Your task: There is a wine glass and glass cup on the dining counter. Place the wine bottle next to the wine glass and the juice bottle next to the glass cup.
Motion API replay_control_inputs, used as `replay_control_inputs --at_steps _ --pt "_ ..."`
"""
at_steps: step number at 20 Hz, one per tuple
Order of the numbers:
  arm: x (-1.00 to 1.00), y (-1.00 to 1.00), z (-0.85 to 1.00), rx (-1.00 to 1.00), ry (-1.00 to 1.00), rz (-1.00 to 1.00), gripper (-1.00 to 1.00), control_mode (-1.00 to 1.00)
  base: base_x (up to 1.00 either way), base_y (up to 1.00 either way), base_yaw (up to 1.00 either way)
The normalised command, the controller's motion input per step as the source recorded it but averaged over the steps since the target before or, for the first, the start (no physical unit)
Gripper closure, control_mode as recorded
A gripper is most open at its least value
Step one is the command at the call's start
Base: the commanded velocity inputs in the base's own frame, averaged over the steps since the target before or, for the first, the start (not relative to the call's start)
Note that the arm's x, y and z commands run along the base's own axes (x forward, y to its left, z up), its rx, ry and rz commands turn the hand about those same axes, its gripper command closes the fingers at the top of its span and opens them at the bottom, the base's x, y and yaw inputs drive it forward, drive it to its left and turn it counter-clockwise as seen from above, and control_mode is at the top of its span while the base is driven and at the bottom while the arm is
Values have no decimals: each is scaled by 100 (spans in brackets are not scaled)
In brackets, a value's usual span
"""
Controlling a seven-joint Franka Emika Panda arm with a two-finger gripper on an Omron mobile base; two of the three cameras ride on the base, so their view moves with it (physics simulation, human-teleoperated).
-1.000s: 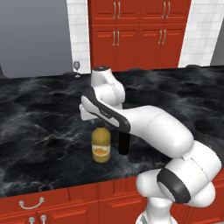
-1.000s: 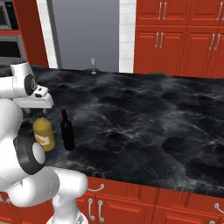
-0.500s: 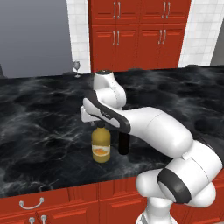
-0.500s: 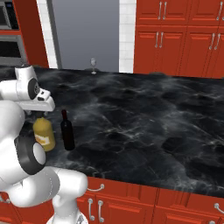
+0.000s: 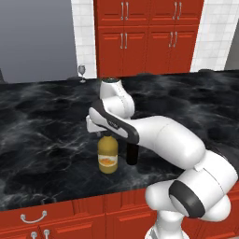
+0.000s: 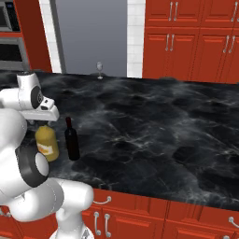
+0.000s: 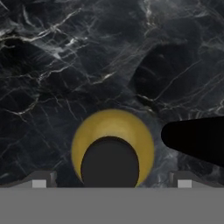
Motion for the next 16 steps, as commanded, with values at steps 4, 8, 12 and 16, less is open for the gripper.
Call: replay_control_inputs --at_steps 4,8,12,16 --pt "0 0 -9 0 0 0 -100 -100 0 0 0" --pt "0 0 -7 0 -4 0 -100 -100 0 0 0" --pt "0 0 -6 0 -9 0 -100 -100 0 0 0" --pt "0 0 -5 0 -10 1 -100 -100 0 0 0"
